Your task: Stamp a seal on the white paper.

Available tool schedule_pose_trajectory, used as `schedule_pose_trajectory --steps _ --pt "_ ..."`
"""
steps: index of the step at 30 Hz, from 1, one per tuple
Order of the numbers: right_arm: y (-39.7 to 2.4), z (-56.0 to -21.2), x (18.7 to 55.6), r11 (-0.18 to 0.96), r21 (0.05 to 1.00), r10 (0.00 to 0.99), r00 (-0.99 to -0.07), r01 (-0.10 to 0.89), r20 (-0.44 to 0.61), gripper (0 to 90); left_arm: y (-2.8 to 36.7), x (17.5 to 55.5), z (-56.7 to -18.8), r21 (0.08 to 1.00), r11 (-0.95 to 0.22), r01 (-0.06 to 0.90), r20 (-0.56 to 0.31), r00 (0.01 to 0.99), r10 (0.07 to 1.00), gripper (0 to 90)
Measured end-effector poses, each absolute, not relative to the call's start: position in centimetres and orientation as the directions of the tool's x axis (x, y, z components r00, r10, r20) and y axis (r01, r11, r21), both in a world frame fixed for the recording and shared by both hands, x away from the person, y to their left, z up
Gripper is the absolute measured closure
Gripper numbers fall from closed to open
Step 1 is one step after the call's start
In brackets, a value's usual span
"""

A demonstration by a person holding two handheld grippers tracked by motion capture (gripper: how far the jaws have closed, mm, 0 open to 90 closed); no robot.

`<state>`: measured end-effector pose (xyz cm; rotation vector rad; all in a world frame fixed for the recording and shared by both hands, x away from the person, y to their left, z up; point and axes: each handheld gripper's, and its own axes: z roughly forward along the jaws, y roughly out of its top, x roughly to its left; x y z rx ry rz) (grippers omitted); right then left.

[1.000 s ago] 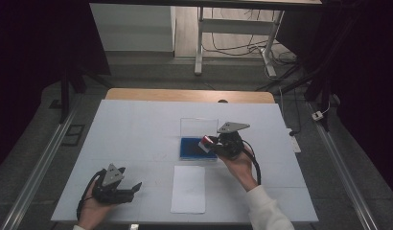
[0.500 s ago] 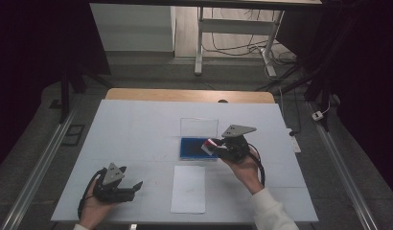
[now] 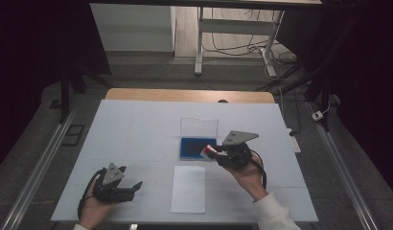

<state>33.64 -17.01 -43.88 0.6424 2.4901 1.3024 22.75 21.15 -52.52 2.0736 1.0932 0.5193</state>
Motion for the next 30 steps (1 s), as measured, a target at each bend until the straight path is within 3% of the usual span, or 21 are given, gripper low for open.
schedule_pose_trajectory --steps 30 --pt "-13.9 -44.8 30.1 0.606 0.767 0.359 -0.933 0.211 -0.027 70.0 20.9 22.6 -52.4 0.754 -0.388 0.530 0.032 0.560 0.828 18.9"
